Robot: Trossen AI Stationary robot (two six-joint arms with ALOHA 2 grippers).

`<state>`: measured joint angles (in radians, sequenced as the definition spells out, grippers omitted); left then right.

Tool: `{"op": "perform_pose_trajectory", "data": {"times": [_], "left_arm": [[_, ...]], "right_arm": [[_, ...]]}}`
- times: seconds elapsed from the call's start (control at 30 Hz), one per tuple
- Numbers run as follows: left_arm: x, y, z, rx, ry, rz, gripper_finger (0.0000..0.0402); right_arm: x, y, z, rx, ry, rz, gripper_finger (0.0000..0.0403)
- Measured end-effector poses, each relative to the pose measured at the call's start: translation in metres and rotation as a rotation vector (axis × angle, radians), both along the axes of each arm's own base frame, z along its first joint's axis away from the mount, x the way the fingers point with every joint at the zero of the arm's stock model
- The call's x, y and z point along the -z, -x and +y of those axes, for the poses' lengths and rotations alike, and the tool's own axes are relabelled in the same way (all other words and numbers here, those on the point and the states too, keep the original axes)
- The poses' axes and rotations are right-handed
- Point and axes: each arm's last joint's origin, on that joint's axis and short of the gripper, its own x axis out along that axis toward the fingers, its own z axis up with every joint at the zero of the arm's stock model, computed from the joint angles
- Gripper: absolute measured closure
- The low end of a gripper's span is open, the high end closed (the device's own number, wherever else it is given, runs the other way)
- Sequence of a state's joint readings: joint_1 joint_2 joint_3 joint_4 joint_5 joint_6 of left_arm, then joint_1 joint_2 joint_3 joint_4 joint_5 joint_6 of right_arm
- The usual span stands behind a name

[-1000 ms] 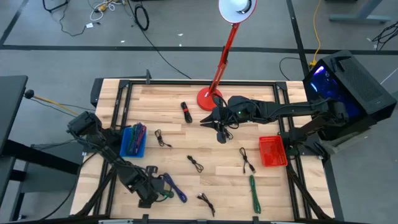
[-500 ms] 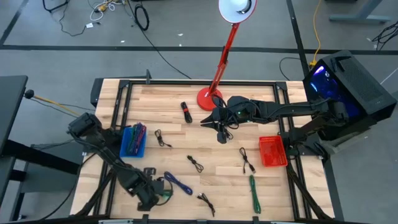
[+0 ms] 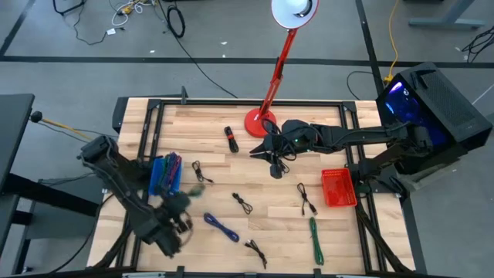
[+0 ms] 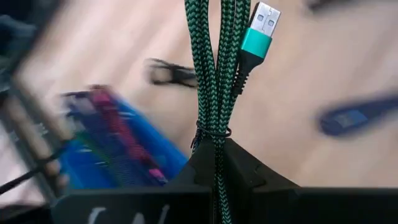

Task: Pick & Place USB Port
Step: Put the green and black charger cable into the blue bin

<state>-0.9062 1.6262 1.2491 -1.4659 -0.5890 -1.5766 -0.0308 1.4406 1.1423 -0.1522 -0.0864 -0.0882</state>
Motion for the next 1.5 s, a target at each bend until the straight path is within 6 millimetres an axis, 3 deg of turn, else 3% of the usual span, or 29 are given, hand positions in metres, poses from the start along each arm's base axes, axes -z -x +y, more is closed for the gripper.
{"op": "perform_pose_trajectory", "data": {"times": [0.13, 0.23, 0.47, 0.6, 0.8, 1.5], "left_arm": [[-0.014, 0.019, 0.008, -0.112, -0.027, -0.204, 0.0389], [-0.01, 0.031, 0.022, -0.171, -0.02, -0.311, 0.0389], [0.042, 0.059, 0.06, -0.406, -0.028, -0.177, 0.0389], [0.049, 0.06, 0.076, -0.446, 0.007, -0.224, 0.0389], [0.043, 0.052, 0.094, -0.508, -0.011, -0.274, 0.0389], [0.047, 0.053, 0.089, -0.573, 0.064, -0.198, 0.0389]], "right_arm": [[0.0, 0.0, 0.0, -0.003, 0.008, 0.003, 0.0348], [0.001, 0.001, 0.0, -0.012, 0.024, 0.014, 0.0348], [0.004, 0.002, 0.0, -0.022, 0.041, 0.046, 0.0348], [0.005, 0.003, 0.0, -0.026, 0.047, 0.057, 0.0348], [0.006, 0.003, 0.0, -0.035, 0.065, 0.071, 0.0348], [0.01, 0.006, 0.0, -0.055, 0.094, 0.114, 0.0348]]}}
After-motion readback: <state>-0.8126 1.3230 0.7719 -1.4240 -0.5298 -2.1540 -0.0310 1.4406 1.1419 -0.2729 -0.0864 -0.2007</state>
